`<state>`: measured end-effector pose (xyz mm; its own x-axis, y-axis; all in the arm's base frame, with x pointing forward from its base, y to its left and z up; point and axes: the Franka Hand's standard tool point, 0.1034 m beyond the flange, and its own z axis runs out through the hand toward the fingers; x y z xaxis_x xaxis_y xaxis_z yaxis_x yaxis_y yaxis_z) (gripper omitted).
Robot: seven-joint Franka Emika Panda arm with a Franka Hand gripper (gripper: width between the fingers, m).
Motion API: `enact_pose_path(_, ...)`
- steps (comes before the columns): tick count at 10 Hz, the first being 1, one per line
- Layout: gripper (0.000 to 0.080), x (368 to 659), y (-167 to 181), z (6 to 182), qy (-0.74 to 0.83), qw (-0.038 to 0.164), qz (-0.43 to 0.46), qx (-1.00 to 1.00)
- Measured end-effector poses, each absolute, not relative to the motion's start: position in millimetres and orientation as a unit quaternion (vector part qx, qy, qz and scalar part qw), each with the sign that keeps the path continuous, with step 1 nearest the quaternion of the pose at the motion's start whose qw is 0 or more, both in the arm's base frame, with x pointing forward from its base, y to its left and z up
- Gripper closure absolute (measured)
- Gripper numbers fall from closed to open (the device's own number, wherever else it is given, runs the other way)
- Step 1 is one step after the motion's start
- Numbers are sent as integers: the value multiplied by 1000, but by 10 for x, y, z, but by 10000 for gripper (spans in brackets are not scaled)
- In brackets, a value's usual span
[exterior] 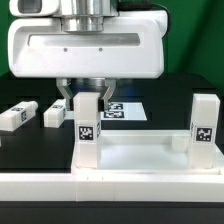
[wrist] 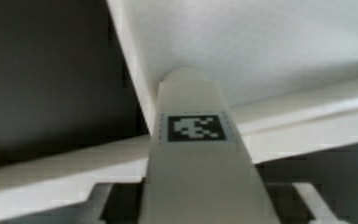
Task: Assemble desk
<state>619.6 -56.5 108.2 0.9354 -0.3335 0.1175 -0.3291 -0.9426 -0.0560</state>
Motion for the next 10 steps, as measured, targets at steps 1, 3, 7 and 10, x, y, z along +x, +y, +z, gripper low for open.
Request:
enact_pose_path(1,508,6201,-562,1080,204,19,-63,-977)
enact_pose_path(3,508,6200,-562,1081,292,24,-60,-954)
enact_pose_path(7,508,6200,-568,1081,373,30,-58,-925)
enact_pose_path(10,395,6199,-566,1079,370,30,-58,-927)
